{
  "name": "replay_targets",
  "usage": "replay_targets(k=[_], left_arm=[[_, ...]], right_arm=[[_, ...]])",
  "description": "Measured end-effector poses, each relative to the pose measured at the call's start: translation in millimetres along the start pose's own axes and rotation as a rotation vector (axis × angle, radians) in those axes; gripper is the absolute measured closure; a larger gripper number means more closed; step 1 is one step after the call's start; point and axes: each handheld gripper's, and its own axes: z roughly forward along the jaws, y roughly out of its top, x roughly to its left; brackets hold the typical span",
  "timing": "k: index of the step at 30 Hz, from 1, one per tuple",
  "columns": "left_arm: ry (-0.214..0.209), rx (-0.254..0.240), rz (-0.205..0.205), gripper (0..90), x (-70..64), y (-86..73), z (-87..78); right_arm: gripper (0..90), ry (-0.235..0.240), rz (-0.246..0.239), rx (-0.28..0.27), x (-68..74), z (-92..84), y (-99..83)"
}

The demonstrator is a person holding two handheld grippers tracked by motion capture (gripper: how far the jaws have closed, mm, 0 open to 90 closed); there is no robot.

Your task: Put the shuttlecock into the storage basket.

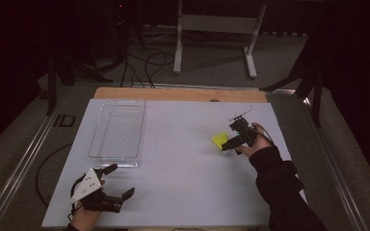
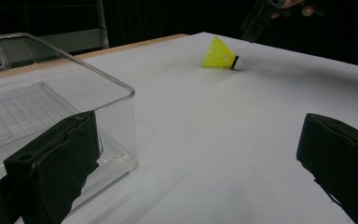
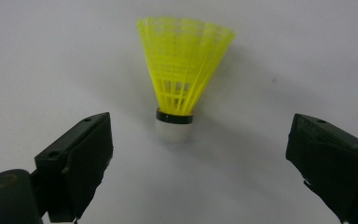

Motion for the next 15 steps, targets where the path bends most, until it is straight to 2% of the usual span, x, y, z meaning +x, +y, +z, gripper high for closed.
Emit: replay_targets(k=[7,9,15], left_arm=[[0.000,0.000,0.000,0.0,0.1,-0.1,0.0],[0.001,0.000,-0.001,0.0,0.1,-0.1,0.0],[-0.001,0.003,-0.002,0.0,0.0,-0.2,0.5]], right_arm=[[8.2,0.026,0.030,0.060,-1.0,14.3,0.5],[8.2,0.023,0.026,0.078,-0.2,17.0,0.8],[12.7,0.029,0.038,0.107,1.4,21.5,1.9]])
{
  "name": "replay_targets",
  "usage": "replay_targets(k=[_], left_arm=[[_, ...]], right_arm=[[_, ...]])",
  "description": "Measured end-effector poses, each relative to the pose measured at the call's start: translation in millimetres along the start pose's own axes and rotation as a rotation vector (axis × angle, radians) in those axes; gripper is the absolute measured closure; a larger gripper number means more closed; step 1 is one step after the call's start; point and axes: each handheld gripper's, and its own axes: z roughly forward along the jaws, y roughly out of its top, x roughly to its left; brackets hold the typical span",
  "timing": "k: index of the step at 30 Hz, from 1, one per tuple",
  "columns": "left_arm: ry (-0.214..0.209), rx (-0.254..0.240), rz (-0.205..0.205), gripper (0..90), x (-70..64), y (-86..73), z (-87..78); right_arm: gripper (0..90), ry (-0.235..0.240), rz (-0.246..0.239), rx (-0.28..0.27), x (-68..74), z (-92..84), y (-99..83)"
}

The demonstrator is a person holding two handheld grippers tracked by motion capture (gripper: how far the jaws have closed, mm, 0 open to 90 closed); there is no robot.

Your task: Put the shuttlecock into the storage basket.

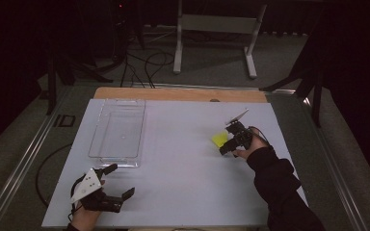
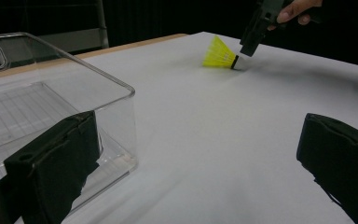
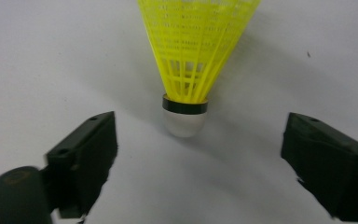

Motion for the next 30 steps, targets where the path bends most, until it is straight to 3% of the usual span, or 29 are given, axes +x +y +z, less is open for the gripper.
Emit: replay_targets(k=[5,11,13,17,20,30], left_arm=[[0.001,-0.002,0.001,0.0,0.4,0.0,-0.4],[0.000,-0.001,0.000,0.0,0.4,-0.1,-0.3],[0.000,-0.002,0.000,0.0,0.5,-0.1,-0.4],[0.000,-0.001,0.001,0.0,0.5,0.0,-0.5],[0.000,-0.001,0.001,0.0,0.6,-0.1,-0.5],[-0.001,0.000,0.000,0.0,0.6,-0.1,-0.4]], right_arm=[[22.3,-0.006,0.016,0.025,2.1,4.7,1.6],[25.7,-0.003,0.025,0.050,5.1,7.5,4.1],[34.3,-0.006,0.024,0.066,7.0,10.2,6.1],[36.6,-0.009,0.022,0.086,8.9,13.7,7.5],[44.2,-0.011,0.031,0.097,9.3,17.2,8.7],[55.5,-0.018,0.019,0.127,11.5,23.3,13.0]])
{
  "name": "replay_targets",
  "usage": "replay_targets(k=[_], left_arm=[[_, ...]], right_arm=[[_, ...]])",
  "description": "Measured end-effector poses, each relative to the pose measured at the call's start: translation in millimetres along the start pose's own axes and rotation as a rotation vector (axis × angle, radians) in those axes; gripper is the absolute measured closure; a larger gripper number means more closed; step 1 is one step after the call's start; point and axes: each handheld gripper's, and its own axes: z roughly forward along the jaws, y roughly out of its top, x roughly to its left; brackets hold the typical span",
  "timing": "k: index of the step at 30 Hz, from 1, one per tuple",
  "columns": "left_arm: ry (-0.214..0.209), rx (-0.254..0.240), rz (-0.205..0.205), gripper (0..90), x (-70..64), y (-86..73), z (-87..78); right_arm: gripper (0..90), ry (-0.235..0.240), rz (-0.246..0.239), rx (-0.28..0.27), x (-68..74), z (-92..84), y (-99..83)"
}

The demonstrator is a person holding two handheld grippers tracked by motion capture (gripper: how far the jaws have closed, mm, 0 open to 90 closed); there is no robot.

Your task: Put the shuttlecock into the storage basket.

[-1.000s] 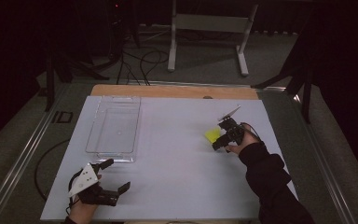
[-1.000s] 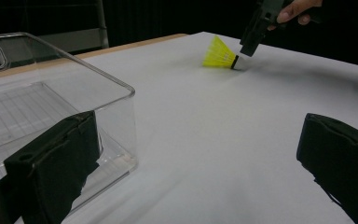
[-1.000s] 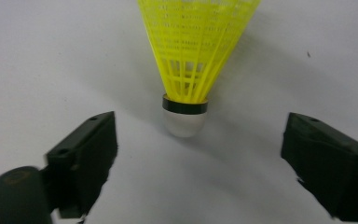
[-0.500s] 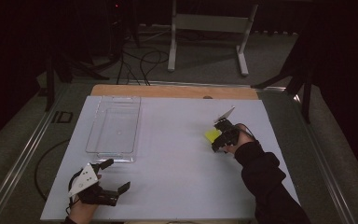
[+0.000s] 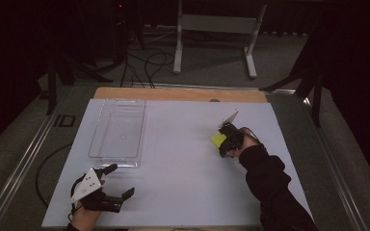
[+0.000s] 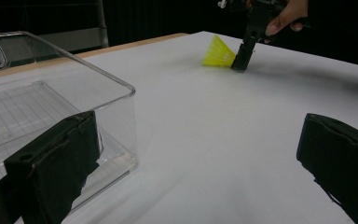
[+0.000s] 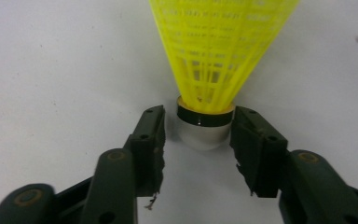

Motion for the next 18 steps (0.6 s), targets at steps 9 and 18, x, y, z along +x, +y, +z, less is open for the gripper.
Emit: replay_targets(k=[9,18], left_arm=[[-0.003,0.003,-0.002,0.0,-0.1,-0.2,0.3],[-0.006,0.003,-0.003,0.0,-0.5,-0.2,0.9]], right_arm=[[65.1,-0.026,-0.012,0.009,0.5,1.7,2.3],[65.5,-0.016,-0.122,0.048,5.1,-2.2,-3.2]])
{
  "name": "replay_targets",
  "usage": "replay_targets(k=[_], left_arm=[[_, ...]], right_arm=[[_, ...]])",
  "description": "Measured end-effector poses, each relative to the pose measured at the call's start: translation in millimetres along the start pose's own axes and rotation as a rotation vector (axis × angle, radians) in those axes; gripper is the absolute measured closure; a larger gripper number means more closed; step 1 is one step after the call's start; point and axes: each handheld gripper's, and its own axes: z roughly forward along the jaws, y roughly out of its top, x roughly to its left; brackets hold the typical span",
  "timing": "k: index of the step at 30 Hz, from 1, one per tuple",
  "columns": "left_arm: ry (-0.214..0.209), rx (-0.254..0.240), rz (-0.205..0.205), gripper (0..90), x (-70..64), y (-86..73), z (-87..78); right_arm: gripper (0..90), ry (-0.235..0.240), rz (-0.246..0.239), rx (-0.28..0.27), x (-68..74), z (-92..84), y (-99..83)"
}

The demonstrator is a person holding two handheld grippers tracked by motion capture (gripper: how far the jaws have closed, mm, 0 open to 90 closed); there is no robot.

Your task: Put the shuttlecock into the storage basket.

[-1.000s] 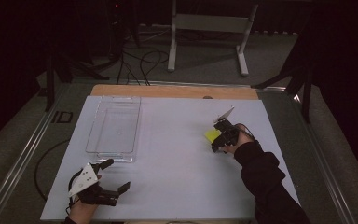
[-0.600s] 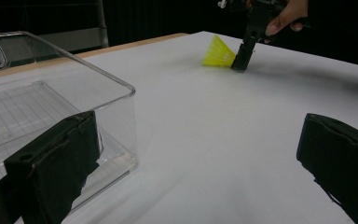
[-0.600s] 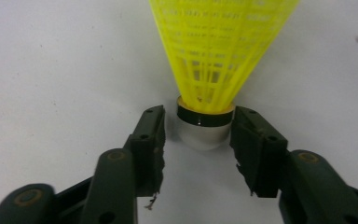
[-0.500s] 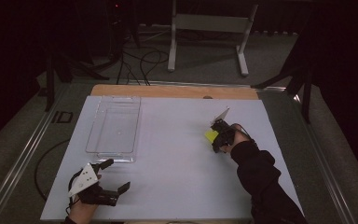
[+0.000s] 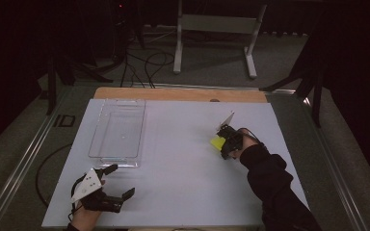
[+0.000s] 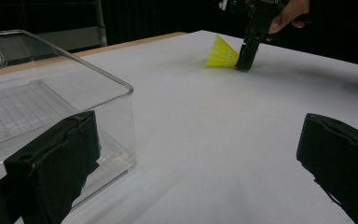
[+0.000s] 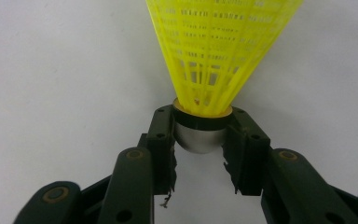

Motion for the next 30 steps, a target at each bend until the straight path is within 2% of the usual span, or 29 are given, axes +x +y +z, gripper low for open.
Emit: replay_targets(k=[6,11,15,20,26,30], left_arm=[[0.001,0.003,-0.001,0.0,0.3,-0.2,0.1],[0.001,0.009,0.001,0.0,-0.1,-0.2,0.9],[-0.001,0.007,-0.004,0.0,0.2,-0.4,1.1],[-0.004,0.009,-0.007,0.0,-0.1,-0.5,1.4],[-0.003,0.010,-0.007,0.0,0.1,-0.6,1.5],[-0.002,0.009,-0.009,0.0,0.1,-0.6,1.5]], right_arm=[[65.5,0.047,-0.037,-0.023,-4.6,-4.0,-5.1],[65.5,0.033,-0.125,-0.021,-4.4,-5.8,-11.1],[65.5,0.050,-0.179,-0.018,-4.4,-6.4,-15.2],[65.5,0.073,-0.208,-0.009,-4.7,-8.4,-18.4],[65.5,0.114,-0.291,-0.036,-4.3,-13.0,-21.0],[65.4,0.122,-0.304,-0.042,-3.3,-15.0,-21.3]])
